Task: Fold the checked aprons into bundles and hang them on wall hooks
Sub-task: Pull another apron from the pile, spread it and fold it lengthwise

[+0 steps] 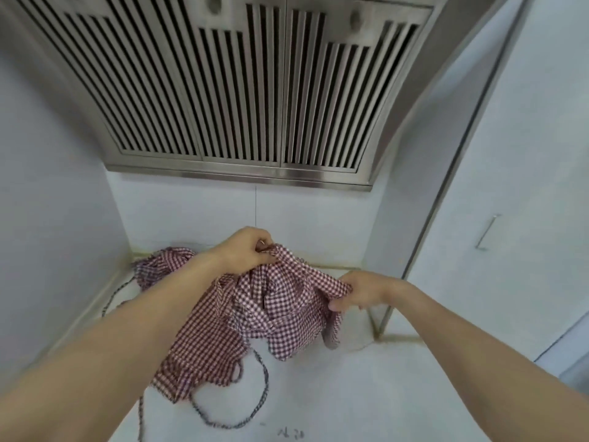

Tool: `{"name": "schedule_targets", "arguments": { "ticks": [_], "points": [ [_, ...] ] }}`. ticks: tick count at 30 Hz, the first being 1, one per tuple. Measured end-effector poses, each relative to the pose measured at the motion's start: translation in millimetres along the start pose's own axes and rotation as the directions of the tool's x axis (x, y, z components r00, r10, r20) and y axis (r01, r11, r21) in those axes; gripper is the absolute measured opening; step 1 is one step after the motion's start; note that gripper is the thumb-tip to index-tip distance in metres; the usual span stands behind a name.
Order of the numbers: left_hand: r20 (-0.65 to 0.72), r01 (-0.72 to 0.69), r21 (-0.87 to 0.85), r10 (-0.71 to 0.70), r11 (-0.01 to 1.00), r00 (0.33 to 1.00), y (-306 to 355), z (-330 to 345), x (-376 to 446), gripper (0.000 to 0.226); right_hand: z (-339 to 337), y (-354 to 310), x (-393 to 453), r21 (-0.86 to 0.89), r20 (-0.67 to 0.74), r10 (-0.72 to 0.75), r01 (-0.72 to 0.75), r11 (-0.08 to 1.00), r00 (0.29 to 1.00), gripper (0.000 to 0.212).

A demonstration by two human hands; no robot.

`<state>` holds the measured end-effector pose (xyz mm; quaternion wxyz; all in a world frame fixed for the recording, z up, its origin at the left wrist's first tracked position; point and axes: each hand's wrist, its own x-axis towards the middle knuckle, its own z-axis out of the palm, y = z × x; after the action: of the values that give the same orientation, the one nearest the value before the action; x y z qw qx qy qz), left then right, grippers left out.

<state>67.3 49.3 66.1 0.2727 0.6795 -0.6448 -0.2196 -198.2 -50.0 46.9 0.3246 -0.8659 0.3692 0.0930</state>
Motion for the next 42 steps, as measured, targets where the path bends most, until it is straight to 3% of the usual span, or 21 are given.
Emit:
{"name": "schedule_targets", "arguments": {
  "ticks": [2,5,9,12,15,17,19,22,24,26,27,29,30,31,33,36,38,39,41,42],
  "points": [
    [0.004,0.044,-0.042,-0.044,0.998,0.999,3,-16,-4,0.011,-26,5,-9,-0.041,-0.2,-0.021,0.013,0.999,0.98,0.026],
    [0.033,0.078,-0.111,-0.075,0.991,0.997,10,-32,-12,0.017,-67,-4,-29,0.17,-0.513,-0.016,0.12,0.978,0.858,0.023],
    [0.057,0.096,-0.226,-0.085,0.969,0.995,30,-38,-16,0.02,-105,-35,-54,0.232,-0.599,0.002,0.171,0.957,0.801,0.021],
    [-0.092,0.043,-0.319,-0.076,0.947,0.993,35,-46,-18,0.015,-127,-47,-71,0.166,-0.719,0.008,0.161,0.973,0.695,0.03],
    [-0.245,0.091,-0.443,-0.218,0.892,0.945,21,-61,-20,0.024,-147,-42,-91,0.102,-0.789,0.006,0.122,0.987,0.614,0.016],
    [-0.309,0.161,-0.555,-0.382,0.816,0.871,6,-73,-23,0.025,-157,-34,-105,0.027,-0.834,-0.004,0.048,0.998,0.551,0.021],
    [-0.288,0.226,-0.692,-0.549,0.686,0.785,-8,-85,-28,0.025,-169,-21,-116,-0.034,-0.872,0.003,-0.067,0.997,0.489,0.024],
    [-0.222,0.24,-0.819,-0.673,0.522,0.706,-25,-97,-42,0.027,-183,3,-133,0.012,-0.921,0.089,-0.203,0.979,0.378,0.029],
    [-0.173,0.239,-0.859,-0.696,0.453,0.697,-31,-100,-50,0.02,-188,14,-143,0.064,-0.934,0.141,-0.233,0.97,0.329,0.032],
    [-0.116,0.298,-0.835,-0.676,0.463,0.728,-25,-97,-52,0.02,-188,20,-148,0.11,-0.927,0.185,-0.236,0.965,0.326,0.031],
    [-0.106,0.342,-0.803,-0.683,0.488,0.723,-22,-95,-47,0.037,-187,19,-148,0.13,-0.92,0.201,-0.222,0.966,0.338,0.029],
    [-0.267,0.44,-0.613,-0.696,0.656,0.667,-6,-81,-35,0.077,-183,11,-144,0.169,-0.902,0.21,-0.14,0.976,0.376,0.026],
    [-0.313,0.42,-0.517,-0.621,0.746,0.719,8,-68,-28,0.081,-179,3,-141,0.179,-0.89,0.203,-0.098,0.979,0.408,0.027],
    [-0.283,0.35,-0.456,-0.507,0.818,0.814,26,-52,-22,0.077,-175,-6,-138,0.172,-0.876,0.183,-0.066,0.983,0.447,0.028],
    [-0.049,0.242,-0.386,-0.282,0.89,0.958,68,-15,-13,0.081,-168,-25,-129,0.126,-0.845,0.11,-0.005,0.992,0.523,0.031],
    [0.184,0.17,-0.34,-0.112,0.925,0.977,120,39,-4,0.101,-155,-57,-117,0.031,-0.794,-0.007,0.052,0.998,0.608,0.026],
    [0.142,0.131,-0.357,-0.085,0.925,0.986,135,68,4,0.09,-147,-76,-111,-0.007,-0.751,-0.064,0.089,0.996,0.658,0.022],
    [0.071,0.089,-0.323,-0.07,0.942,0.995,137,78,10,0.072,-146,-83,-111,-0.025,-0.74,-0.092,0.109,0.994,0.667,0.02],
    [-0.002,0.07,-0.227,-0.073,0.971,0.997,128,84,21,0.025,-150,-88,-116,-0.057,-0.763,-0.127,0.13,0.99,0.634,0.017],
    [-0.017,0.096,-0.222,-0.102,0.97,0.995,120,81,23,0.019,-155,-86,-121,-0.076,-0.773,-0.14,0.129,0.989,0.619,0.017]
  ]
}}
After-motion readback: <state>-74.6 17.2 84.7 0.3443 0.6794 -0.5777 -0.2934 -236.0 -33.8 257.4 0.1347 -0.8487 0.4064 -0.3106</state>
